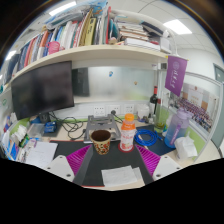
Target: Pour water
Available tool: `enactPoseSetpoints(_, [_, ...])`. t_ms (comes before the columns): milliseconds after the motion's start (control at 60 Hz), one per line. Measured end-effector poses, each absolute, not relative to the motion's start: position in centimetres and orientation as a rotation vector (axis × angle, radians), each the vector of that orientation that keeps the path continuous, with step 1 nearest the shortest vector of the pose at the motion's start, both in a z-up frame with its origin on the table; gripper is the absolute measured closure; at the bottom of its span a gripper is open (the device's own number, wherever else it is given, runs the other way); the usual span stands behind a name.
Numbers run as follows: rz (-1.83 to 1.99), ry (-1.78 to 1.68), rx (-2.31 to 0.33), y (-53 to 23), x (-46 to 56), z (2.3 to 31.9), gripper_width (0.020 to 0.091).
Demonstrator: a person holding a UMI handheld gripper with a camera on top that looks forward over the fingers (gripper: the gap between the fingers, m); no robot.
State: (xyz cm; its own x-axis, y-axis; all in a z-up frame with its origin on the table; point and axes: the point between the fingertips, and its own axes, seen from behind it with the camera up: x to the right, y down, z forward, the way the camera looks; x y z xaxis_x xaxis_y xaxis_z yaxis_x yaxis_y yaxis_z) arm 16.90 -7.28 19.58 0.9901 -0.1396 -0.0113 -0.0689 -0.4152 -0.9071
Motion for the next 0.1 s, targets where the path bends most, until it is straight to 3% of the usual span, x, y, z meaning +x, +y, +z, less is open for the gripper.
enactPoseSetpoints(100, [-0.086, 0.129, -1.974, -7.09, 16.63, 20.68, 0.0250])
